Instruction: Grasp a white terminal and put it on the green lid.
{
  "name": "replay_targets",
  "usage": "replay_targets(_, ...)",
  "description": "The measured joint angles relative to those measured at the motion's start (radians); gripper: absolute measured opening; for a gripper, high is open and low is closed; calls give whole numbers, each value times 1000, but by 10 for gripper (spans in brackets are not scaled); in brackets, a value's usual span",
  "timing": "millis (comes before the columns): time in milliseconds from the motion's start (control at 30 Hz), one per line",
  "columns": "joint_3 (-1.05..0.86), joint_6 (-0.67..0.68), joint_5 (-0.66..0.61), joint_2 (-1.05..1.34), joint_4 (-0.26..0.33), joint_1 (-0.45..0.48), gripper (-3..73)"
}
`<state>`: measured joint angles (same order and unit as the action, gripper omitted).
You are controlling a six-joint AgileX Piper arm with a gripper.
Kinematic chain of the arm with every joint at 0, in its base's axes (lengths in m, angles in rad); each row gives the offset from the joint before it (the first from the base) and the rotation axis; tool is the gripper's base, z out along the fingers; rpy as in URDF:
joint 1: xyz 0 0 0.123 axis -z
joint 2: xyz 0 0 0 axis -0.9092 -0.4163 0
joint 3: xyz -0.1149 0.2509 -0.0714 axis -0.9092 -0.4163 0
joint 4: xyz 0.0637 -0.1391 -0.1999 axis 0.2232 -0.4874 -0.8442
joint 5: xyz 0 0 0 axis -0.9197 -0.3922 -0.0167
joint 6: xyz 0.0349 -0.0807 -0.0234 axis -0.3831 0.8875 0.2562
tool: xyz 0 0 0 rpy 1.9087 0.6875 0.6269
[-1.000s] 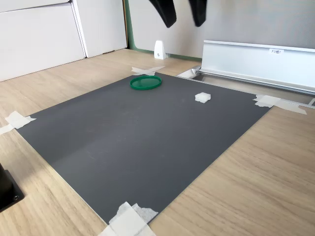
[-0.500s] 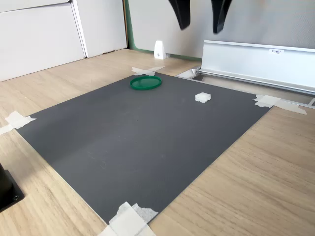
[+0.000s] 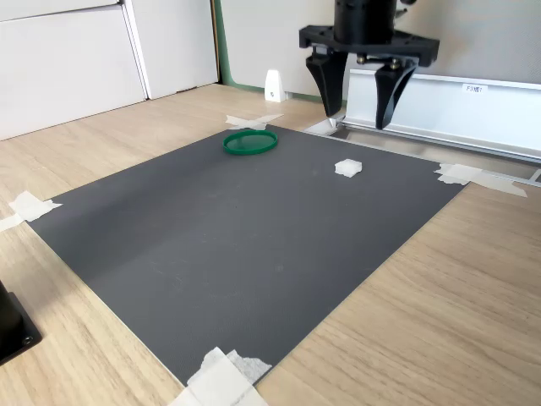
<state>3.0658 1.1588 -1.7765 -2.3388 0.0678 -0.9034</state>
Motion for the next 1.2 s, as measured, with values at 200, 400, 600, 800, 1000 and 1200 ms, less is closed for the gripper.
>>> replay_targets(200, 0, -23, 21, -32, -3, -45, 691)
replay_targets(400, 0, -58, 23, -56, -38, -49, 691)
replay_targets(600, 0, -79, 31, -86, -60, -49, 691)
replay_targets(800, 0, -79, 39, -122, -58, -49, 691)
replay_targets(1000, 0, -62, 40, -138, -58, -49, 688)
replay_targets(1200, 2, -44, 39, -141, -63, -47, 605)
